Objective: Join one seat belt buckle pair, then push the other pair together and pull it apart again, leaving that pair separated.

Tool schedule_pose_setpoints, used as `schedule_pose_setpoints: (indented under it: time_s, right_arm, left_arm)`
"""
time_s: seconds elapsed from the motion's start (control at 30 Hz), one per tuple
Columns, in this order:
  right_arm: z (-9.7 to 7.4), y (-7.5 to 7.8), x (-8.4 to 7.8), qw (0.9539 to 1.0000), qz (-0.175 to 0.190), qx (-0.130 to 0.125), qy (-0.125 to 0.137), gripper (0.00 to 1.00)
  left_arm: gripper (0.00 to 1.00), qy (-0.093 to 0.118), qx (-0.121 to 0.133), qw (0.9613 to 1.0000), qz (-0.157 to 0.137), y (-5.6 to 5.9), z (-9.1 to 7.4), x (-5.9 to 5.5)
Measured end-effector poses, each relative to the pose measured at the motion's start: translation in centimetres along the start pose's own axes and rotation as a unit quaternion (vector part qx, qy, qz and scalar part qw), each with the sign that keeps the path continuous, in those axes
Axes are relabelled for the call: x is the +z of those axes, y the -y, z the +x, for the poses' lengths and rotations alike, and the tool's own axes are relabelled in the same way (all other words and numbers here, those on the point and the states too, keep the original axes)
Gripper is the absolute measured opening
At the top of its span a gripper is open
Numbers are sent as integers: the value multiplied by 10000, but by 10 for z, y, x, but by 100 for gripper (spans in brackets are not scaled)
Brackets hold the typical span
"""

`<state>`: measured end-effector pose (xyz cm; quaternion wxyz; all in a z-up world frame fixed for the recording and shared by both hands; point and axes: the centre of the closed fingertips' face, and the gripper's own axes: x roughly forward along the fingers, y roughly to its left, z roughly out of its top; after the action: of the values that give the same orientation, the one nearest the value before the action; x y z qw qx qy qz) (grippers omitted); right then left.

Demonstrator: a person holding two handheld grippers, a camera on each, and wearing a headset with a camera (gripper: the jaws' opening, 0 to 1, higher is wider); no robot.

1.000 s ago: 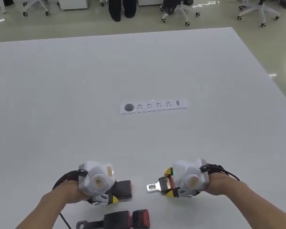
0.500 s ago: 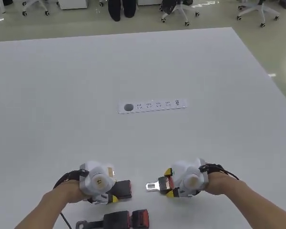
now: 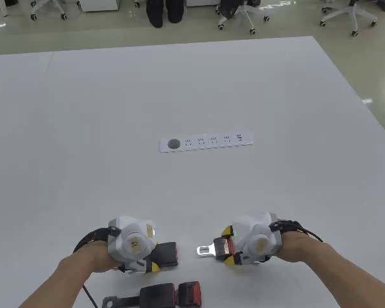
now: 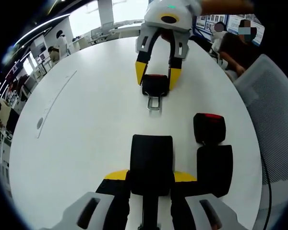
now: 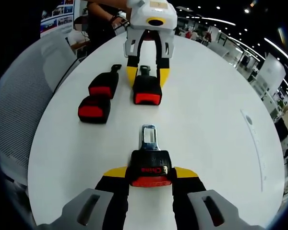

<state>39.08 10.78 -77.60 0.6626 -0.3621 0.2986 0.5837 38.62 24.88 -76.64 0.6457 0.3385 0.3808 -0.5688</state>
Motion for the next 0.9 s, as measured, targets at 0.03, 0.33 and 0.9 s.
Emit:
schedule_pose_setpoints:
  time_s: [0.03,0.33,0.9]
  right_arm:
    - [0,0,0,10000,-2,-5,-3,32]
    - [4,1,4,10000,-39,-15,18,31]
    - [13,-2,23,9999,-85,32,108,31]
  left_arm:
    - [33,-2,-7,10000,-1,0,0,0]
    - [33,-47,-19,10000,-39,-2,4,-5]
    - [33,-82,-119,9999,-33,-1,5,-6]
